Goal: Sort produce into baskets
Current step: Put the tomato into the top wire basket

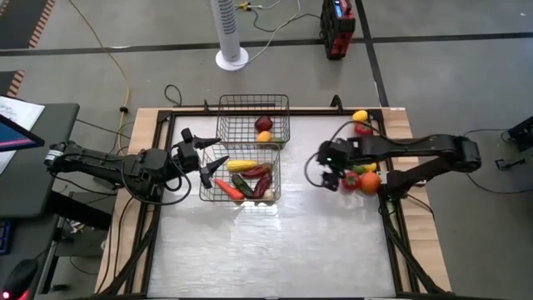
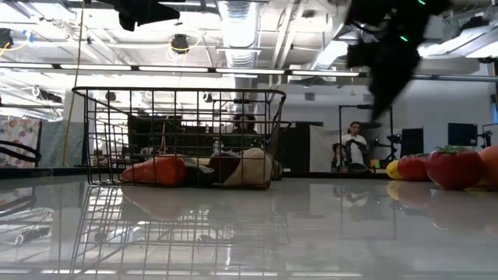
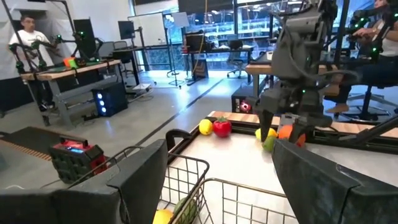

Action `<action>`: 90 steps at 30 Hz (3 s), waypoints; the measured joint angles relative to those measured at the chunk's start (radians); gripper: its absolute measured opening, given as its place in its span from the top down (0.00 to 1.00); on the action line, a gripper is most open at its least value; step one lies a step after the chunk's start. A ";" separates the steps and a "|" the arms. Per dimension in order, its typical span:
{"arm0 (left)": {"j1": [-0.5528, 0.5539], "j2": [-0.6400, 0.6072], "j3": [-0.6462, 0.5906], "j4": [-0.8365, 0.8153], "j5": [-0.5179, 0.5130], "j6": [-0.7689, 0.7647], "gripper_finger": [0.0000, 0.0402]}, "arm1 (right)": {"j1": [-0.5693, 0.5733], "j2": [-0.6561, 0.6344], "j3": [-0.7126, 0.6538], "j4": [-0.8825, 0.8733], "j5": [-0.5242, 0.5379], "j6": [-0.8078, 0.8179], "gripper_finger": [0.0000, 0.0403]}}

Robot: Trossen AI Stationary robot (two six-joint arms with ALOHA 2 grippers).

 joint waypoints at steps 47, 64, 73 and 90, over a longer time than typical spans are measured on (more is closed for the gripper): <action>0.000 0.000 0.001 0.034 0.007 0.069 0.31 | 0.084 0.115 -0.134 -0.280 0.017 -0.111 0.07; 0.000 0.000 0.001 0.035 0.007 0.066 0.31 | 0.085 0.280 -0.097 -0.299 0.032 -0.120 0.16; 0.000 -0.007 0.007 0.031 0.007 0.069 0.31 | 0.080 0.274 0.094 -0.319 0.038 -0.149 0.17; 0.000 -0.044 0.007 0.026 0.015 0.059 0.31 | -0.023 0.266 0.385 0.309 0.228 -0.449 0.17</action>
